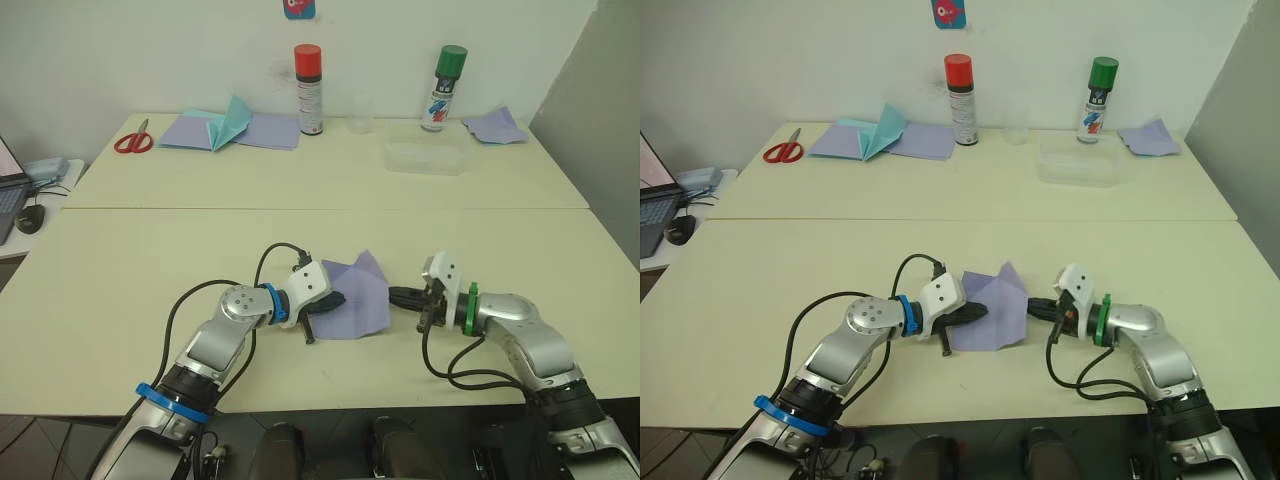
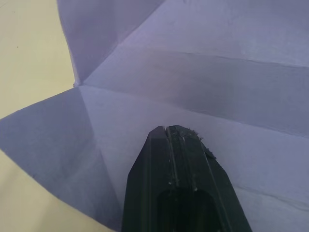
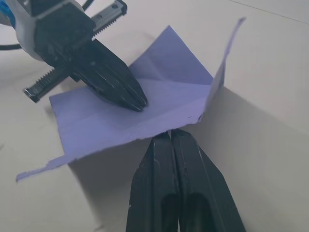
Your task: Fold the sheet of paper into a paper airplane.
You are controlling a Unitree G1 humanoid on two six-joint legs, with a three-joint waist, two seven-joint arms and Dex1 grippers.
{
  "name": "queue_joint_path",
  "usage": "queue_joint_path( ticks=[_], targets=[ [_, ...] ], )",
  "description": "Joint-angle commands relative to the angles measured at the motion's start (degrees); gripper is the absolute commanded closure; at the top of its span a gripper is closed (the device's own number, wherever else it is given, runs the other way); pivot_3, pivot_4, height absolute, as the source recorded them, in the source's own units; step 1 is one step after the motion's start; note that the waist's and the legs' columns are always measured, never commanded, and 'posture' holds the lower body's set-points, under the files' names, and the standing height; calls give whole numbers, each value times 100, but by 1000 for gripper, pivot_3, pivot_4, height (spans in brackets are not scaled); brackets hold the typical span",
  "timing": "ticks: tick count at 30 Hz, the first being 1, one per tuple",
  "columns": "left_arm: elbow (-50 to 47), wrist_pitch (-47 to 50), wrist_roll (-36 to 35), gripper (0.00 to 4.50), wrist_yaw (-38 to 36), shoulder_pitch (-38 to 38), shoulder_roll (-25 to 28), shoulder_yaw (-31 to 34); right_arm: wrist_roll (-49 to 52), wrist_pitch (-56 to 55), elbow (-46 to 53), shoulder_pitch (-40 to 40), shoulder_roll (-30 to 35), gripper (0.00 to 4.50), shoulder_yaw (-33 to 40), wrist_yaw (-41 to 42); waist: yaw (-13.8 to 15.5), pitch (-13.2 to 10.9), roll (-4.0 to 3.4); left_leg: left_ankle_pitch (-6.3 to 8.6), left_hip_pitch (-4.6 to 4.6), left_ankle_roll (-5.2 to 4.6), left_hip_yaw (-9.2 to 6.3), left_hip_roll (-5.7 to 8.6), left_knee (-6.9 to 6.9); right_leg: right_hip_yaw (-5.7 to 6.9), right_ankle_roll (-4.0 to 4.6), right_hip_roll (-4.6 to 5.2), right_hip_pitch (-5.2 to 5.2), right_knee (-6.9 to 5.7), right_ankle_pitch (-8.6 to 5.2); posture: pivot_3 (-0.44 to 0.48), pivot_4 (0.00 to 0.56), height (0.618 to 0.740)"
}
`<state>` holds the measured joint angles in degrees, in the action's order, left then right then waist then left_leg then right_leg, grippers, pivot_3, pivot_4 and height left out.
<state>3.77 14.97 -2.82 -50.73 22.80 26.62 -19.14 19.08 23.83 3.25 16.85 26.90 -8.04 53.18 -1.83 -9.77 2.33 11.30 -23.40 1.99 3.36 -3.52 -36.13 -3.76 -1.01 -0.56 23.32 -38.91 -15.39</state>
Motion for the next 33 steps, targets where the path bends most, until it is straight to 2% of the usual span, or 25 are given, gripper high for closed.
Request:
queue_joint_path(
  ticks=[1, 15, 26, 33],
  targets=[
    [169, 176, 182, 4500, -13, -142, -11, -192, 230, 144, 311, 152, -135, 4466, 84, -51, 1, 0, 0, 0, 1, 0, 0, 0, 0, 1, 0, 0, 0, 0, 0, 0, 150, 740],
    [54, 389, 131, 4500, -145, -193, 214, -112, -398, -414, -504, 537, -846, 4466, -552, -219, -7, 2, -1, 0, 2, 0, 2, 1, 2, 0, 2, -2, 2, 0, -1, 0, 150, 740],
    [-716, 1525, 6, 4500, -94, -483, 685, 171, -1179, -847, -1212, 698, -1044, 4466, -1044, -411, -56, 3, -1, 0, 19, 0, 2, -11, 7, -5, 6, -14, 0, -4, -3, 0, 150, 740],
    [-1177, 1706, -188, 4500, 16, -601, 818, 507, -1596, -1082, -1498, 850, -969, 4466, -1324, -301, -145, 6, 1, 0, 41, 1, 3, -13, 13, -14, 9, -14, -13, -5, -5, 0, 150, 740]
  ],
)
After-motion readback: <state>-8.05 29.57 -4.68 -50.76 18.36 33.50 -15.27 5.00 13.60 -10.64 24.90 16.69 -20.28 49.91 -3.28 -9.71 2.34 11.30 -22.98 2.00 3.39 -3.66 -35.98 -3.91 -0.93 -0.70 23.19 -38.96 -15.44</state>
